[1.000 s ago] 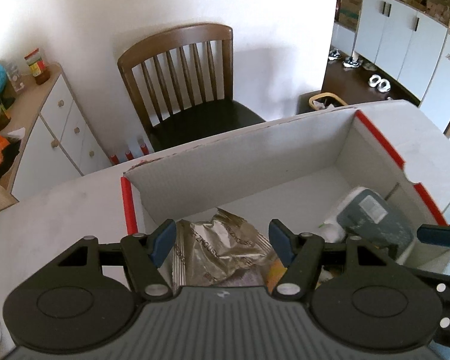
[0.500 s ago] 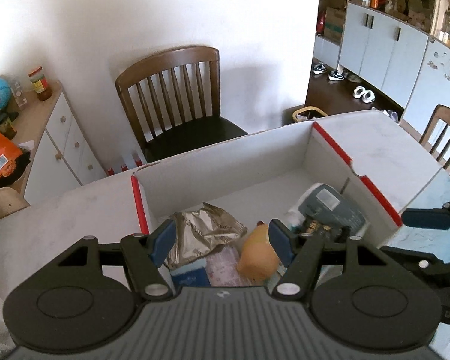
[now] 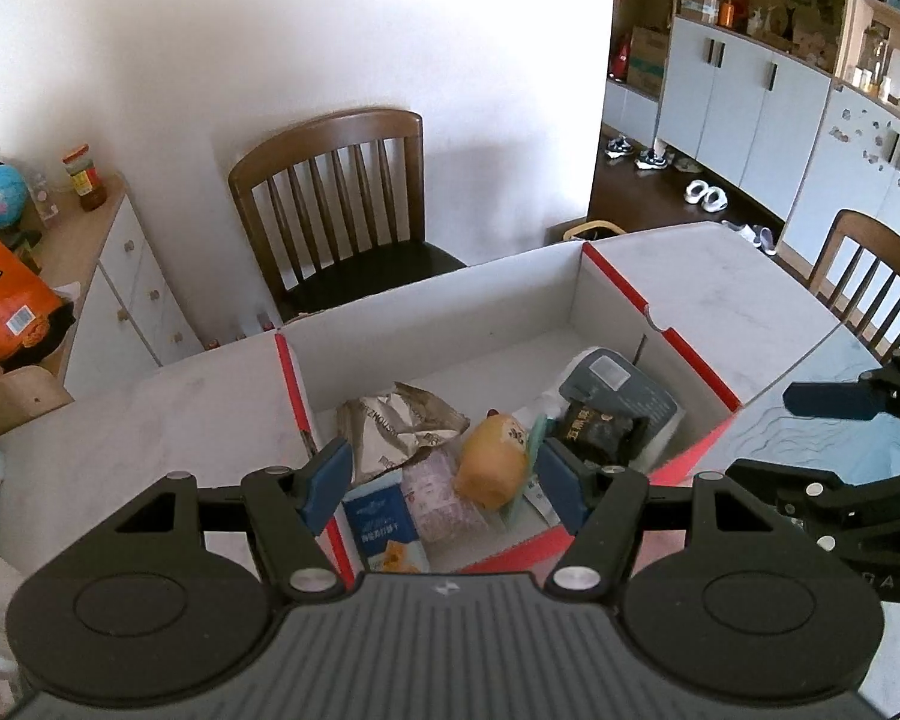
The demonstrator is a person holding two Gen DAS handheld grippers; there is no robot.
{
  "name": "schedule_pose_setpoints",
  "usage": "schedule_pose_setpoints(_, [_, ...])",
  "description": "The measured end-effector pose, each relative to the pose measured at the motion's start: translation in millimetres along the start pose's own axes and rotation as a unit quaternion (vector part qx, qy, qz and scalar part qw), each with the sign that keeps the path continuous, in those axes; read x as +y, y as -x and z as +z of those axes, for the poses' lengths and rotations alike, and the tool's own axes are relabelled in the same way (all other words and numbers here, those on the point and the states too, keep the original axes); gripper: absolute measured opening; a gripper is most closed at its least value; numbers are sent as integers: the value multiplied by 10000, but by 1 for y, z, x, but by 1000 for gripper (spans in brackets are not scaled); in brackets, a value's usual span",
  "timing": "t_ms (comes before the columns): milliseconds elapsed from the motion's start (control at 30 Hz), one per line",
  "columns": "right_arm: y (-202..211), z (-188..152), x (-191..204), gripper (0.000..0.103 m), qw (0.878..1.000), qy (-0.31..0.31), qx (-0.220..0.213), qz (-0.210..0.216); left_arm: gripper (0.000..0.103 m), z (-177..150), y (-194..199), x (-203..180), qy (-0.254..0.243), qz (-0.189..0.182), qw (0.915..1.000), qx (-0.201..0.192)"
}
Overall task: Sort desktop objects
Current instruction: 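Move both tools back from the red box toward the remaining items on the table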
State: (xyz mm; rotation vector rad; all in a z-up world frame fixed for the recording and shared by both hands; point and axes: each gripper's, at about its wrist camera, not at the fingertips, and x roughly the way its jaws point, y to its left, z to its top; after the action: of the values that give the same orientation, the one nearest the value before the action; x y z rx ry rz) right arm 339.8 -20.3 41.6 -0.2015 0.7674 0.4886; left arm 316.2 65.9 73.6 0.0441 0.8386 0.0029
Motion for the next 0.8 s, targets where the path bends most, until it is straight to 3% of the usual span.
schedule_pose_setpoints(133, [11, -2, 4, 66, 9999, -34, -96, -27, 67, -4, 12, 1, -15, -64, 9999, -88])
schedule_pose_setpoints(633, [38, -21, 14, 77, 9996, -216, -191, -59, 89, -33, 38, -6, -64, -350, 9992, -208])
schedule_pose_setpoints(800, [46, -32, 13, 83, 9992, -329, -223, -58, 89, -48, 39, -10, -81, -506, 9984, -227])
